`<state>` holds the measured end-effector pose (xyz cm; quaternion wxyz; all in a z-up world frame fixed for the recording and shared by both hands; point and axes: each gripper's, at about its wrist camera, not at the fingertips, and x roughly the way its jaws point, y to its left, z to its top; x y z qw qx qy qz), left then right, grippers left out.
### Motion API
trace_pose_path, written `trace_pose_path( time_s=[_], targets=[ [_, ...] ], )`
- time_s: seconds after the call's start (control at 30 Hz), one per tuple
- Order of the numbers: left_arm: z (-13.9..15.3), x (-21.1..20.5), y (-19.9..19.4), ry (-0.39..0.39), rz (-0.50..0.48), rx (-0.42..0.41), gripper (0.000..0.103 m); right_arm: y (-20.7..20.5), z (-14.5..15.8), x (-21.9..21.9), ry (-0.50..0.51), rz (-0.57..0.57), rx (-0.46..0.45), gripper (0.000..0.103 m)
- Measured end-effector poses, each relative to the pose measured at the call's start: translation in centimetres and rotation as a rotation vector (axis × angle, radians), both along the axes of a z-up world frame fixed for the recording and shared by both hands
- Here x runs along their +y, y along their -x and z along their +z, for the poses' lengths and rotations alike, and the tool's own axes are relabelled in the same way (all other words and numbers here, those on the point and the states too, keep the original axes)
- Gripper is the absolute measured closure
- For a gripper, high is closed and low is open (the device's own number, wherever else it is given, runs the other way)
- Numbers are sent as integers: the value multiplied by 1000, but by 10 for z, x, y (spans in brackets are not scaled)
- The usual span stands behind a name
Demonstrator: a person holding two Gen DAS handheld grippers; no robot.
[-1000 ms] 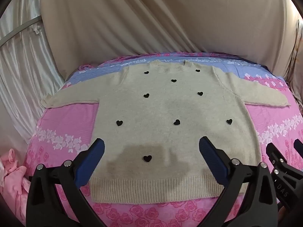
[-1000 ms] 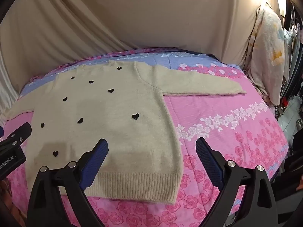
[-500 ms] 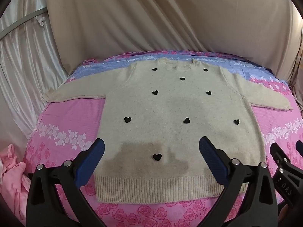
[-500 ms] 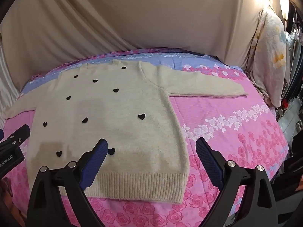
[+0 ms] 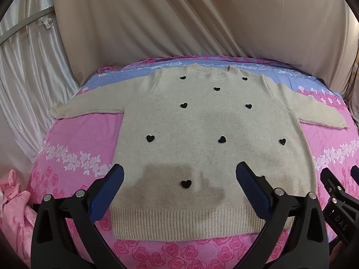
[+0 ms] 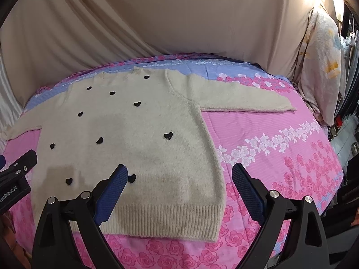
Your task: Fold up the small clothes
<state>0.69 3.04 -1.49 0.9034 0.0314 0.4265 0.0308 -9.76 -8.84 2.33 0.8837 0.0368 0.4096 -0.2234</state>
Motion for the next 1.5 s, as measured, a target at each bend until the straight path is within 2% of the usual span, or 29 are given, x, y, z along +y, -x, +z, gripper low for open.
trace_pose_path(
  time_s=[1.5],
  targets=[
    [-7, -8, -2, -20, -10, 22, 5, -5, -3, -7, -10, 5, 17, 11]
  ],
)
